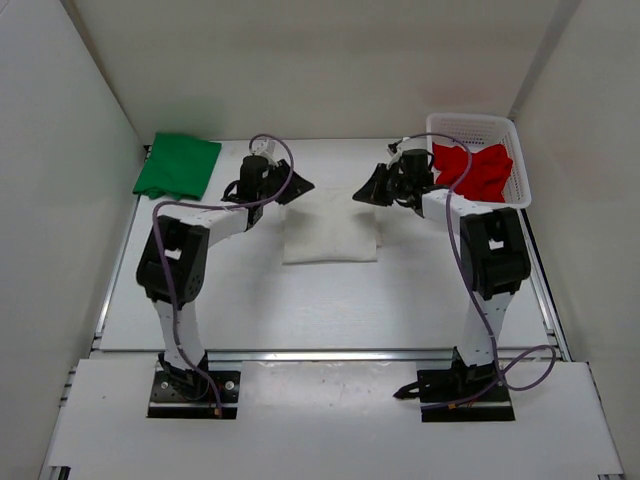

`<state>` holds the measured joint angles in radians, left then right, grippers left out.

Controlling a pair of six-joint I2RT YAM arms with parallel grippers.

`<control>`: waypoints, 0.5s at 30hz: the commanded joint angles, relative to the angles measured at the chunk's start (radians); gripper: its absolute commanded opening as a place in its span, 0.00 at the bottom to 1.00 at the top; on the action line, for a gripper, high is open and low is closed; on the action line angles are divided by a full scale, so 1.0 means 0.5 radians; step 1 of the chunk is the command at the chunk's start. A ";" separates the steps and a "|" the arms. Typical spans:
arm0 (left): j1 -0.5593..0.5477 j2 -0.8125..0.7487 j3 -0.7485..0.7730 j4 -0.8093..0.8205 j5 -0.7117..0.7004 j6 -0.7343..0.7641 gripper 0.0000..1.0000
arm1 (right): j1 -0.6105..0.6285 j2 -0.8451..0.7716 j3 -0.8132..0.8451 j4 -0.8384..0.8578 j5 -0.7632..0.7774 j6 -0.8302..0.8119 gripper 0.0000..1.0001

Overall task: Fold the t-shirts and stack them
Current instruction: Smooth out wrinkles on the folded tshirt

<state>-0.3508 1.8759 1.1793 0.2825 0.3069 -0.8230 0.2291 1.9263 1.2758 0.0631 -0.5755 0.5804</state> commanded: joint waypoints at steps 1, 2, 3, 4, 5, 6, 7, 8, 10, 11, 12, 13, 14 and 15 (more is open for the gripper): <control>0.094 0.294 0.242 -0.307 0.027 0.087 0.35 | -0.050 0.248 0.224 -0.003 -0.024 0.014 0.00; 0.118 0.334 0.328 -0.335 0.018 0.085 0.35 | -0.065 0.350 0.319 -0.025 -0.027 0.017 0.00; 0.152 0.402 0.365 -0.350 0.033 0.088 0.36 | -0.078 0.384 0.402 -0.083 -0.024 0.020 0.00; 0.189 0.436 0.426 -0.402 0.046 0.121 0.35 | -0.081 0.469 0.451 -0.126 -0.024 0.011 0.01; 0.226 0.497 0.488 -0.454 0.040 0.130 0.35 | -0.102 0.534 0.510 -0.190 -0.012 -0.019 0.00; 0.256 0.528 0.516 -0.467 0.043 0.146 0.35 | -0.105 0.562 0.547 -0.215 0.000 -0.044 0.00; 0.281 0.540 0.519 -0.476 0.040 0.155 0.35 | -0.111 0.577 0.556 -0.209 0.003 -0.035 0.00; 0.302 0.552 0.501 -0.452 0.021 0.155 0.35 | -0.118 0.599 0.553 -0.191 -0.015 -0.026 0.00; 0.351 0.559 0.485 -0.436 0.027 0.152 0.35 | -0.127 0.633 0.593 -0.212 0.012 -0.038 0.00; 0.358 0.562 0.461 -0.406 0.033 0.131 0.36 | -0.133 0.663 0.611 -0.246 0.007 -0.047 0.00; 0.364 0.540 0.424 -0.342 0.073 0.115 0.37 | -0.121 0.667 0.636 -0.258 0.010 -0.059 0.00; 0.382 0.519 0.391 -0.305 0.076 0.097 0.37 | -0.127 0.688 0.651 -0.273 0.028 -0.066 0.00; 0.389 0.507 0.345 -0.243 0.086 0.069 0.40 | -0.115 0.679 0.654 -0.277 0.019 -0.069 0.00; 0.398 0.449 0.283 -0.173 0.107 0.051 0.42 | -0.102 0.679 0.673 -0.289 0.016 -0.081 0.00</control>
<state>-0.1680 2.1818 1.3727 0.1371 0.3435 -0.7860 0.1696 2.2650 1.5650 -0.0597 -0.5838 0.5713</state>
